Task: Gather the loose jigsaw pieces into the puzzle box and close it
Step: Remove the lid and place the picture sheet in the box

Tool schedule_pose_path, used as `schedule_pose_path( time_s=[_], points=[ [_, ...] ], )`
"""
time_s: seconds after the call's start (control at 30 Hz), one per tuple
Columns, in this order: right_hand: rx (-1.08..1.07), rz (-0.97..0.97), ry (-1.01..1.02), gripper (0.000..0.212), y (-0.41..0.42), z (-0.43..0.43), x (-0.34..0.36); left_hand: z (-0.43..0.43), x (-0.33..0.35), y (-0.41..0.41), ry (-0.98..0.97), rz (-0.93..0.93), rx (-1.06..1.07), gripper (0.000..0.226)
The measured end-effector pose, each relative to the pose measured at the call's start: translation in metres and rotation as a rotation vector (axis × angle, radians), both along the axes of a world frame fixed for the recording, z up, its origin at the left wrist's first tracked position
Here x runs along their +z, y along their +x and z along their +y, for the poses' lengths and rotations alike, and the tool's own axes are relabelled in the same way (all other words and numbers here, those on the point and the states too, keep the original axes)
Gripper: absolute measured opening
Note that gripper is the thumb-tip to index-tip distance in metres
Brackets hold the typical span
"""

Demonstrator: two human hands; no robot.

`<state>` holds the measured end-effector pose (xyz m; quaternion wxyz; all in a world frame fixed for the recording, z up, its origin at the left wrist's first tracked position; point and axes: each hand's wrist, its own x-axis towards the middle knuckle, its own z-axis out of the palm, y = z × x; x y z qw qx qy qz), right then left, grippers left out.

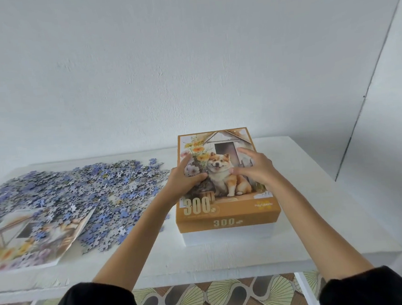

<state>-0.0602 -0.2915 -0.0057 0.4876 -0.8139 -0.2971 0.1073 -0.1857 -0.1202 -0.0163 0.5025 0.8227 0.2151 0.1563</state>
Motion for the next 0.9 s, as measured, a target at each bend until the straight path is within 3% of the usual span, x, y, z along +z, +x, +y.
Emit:
schedule_pose_path(
  time_s=[0.5, 0.9],
  points=[
    [-0.048, -0.003, -0.049, 0.062, 0.033, -0.001, 0.027, 0.008, 0.034, 0.048, 0.031, 0.107, -0.024, 0.070],
    [-0.142, -0.045, -0.113, 0.059, 0.114, -0.046, 0.040, -0.037, 0.034, 0.142, 0.058, 0.117, -0.085, 0.070]
  ],
)
